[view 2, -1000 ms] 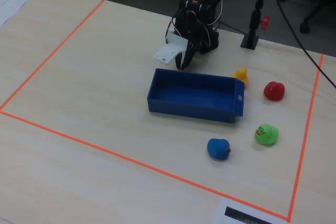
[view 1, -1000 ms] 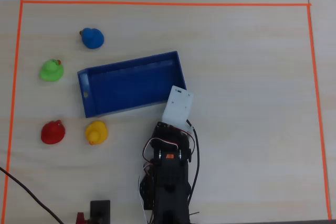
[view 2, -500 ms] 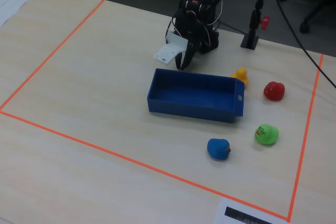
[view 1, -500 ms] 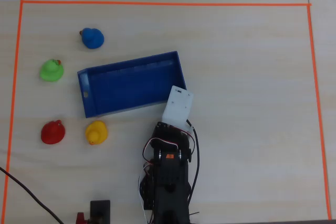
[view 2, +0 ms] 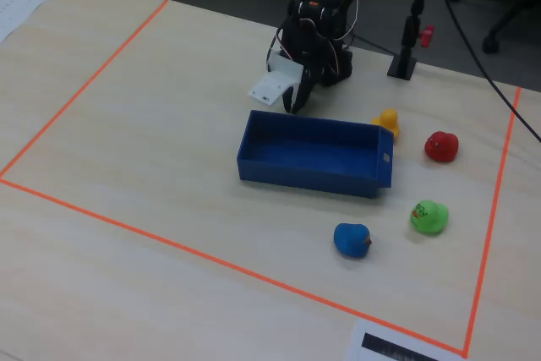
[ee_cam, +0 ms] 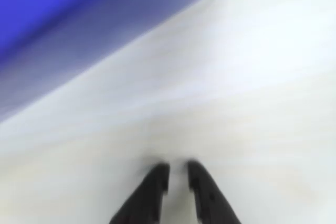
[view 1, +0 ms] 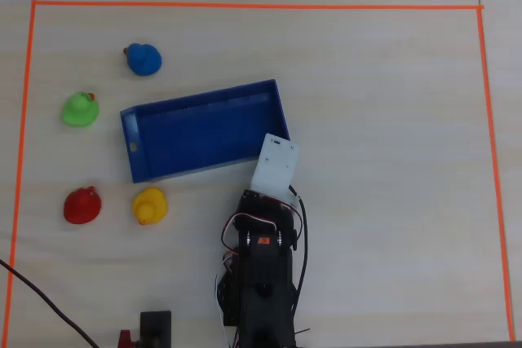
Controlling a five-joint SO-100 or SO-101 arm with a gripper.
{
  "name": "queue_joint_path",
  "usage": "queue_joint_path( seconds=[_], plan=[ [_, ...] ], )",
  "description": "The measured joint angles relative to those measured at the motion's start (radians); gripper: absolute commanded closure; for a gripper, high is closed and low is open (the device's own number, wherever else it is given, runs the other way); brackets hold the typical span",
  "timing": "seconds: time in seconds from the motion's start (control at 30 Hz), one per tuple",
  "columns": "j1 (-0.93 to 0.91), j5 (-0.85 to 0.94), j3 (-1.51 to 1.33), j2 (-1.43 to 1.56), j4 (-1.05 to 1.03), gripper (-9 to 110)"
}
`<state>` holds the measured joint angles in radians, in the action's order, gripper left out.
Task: Grasp yellow duck and put it into box.
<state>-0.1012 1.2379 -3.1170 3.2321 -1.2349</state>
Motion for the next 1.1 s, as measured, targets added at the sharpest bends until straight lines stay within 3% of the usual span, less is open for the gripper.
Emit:
queue_joint_path(
  seconds=[0.2, 0.6, 0.7, 1.1],
  plan=[
    [-0.046, 0.034, 0.126, -0.215, 0.031, 85],
    [0.009, -0.005, 0.785, -0.377, -0.407, 60],
    [0.061, -0.035, 0.894, -0.377, -0.494, 58],
    [0.337, -0.239, 0.963, -0.557, -0.505, 58]
  ],
)
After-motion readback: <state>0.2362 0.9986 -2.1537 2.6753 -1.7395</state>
